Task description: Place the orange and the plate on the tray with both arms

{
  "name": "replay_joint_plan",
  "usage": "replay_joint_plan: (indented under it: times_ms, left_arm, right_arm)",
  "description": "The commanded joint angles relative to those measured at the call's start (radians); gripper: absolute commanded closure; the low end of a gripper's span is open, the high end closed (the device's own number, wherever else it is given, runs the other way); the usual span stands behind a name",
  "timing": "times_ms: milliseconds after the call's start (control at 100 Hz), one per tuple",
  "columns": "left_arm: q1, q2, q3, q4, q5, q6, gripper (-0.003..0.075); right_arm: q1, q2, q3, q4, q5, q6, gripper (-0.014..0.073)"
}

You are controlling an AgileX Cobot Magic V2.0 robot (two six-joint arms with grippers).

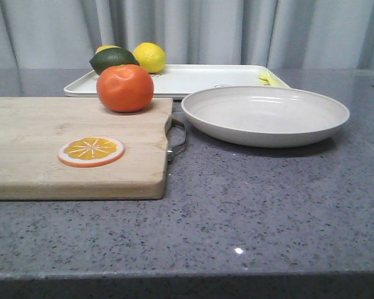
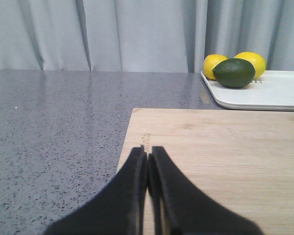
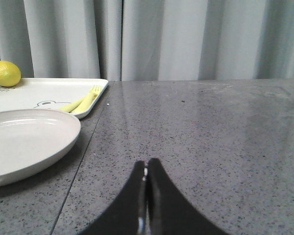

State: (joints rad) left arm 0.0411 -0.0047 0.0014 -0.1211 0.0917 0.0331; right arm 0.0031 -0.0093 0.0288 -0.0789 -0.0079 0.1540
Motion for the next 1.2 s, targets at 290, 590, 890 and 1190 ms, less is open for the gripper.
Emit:
replay_joint_plan:
  times_ms: [290,590,890,1190]
  left_arm:
    - [-0.001,-0.034,0.008,-0.001,-0.071,-0.008,0.0741]
    - [-0.001,-0.034,0.008,-0.001,-0.071,-0.008,0.0741]
    - [-0.001,-0.034,0.008,-0.001,-0.071,-0.008,0.0741]
    - [-0.001,-0.034,0.008,-0.001,-0.092,-0.008,0.0741]
  right_arm:
    - [-0.006,-0.014,-0.022,-0.013,-0.079,-0.001,0.0662]
    - [-0.006,-0.014,-0.022,-0.013,-0.079,-0.001,0.0662]
    - [-0.006,-0.014,-0.022,-0.013,-0.080,-0.001,0.0662]
    - [-0.006,-0.014,-0.024,-0.013,-0.108,-0.001,0.0662]
